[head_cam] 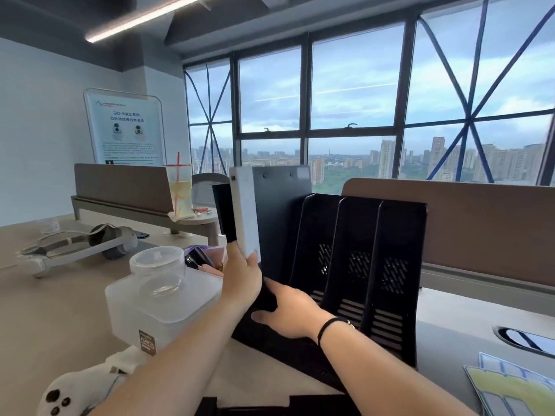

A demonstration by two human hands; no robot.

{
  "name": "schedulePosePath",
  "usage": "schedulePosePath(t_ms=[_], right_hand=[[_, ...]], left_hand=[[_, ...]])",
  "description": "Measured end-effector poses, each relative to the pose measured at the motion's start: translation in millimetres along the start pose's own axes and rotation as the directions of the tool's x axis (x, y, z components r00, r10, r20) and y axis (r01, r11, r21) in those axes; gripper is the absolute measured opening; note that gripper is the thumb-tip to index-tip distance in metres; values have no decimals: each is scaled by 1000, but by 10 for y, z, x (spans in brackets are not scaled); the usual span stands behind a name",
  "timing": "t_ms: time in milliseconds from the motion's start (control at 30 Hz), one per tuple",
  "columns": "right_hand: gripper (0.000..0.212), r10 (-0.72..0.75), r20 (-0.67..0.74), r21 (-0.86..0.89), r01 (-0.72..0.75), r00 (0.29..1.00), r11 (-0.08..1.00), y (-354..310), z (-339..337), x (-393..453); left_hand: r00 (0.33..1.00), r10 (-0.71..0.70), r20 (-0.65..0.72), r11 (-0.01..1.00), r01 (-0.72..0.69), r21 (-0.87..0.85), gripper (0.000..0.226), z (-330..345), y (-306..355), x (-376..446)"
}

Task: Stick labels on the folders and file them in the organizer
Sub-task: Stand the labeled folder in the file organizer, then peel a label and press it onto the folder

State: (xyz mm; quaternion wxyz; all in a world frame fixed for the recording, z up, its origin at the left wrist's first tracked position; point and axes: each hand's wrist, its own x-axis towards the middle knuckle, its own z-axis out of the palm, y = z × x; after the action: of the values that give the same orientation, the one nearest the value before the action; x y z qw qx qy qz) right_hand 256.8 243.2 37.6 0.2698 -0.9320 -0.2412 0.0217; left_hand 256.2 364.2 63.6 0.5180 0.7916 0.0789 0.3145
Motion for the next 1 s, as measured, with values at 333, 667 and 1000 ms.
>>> schedulePosePath(t_ms=[333, 667, 1000], right_hand=[[81, -60, 46, -173, 67, 997, 983, -24, -57, -258], [72, -203, 225, -303, 266, 953, 915, -37, 277, -1554], [97, -108, 222, -256, 165, 969, 953, 42, 538, -2430]], left_hand=[[999, -4, 34, 992, -1, 123, 39, -484, -49, -191], [633, -268, 726, 668, -421, 613, 49, -1181, -108, -1206], [584, -259, 769, 681, -454, 575, 87, -1290, -168, -1916]])
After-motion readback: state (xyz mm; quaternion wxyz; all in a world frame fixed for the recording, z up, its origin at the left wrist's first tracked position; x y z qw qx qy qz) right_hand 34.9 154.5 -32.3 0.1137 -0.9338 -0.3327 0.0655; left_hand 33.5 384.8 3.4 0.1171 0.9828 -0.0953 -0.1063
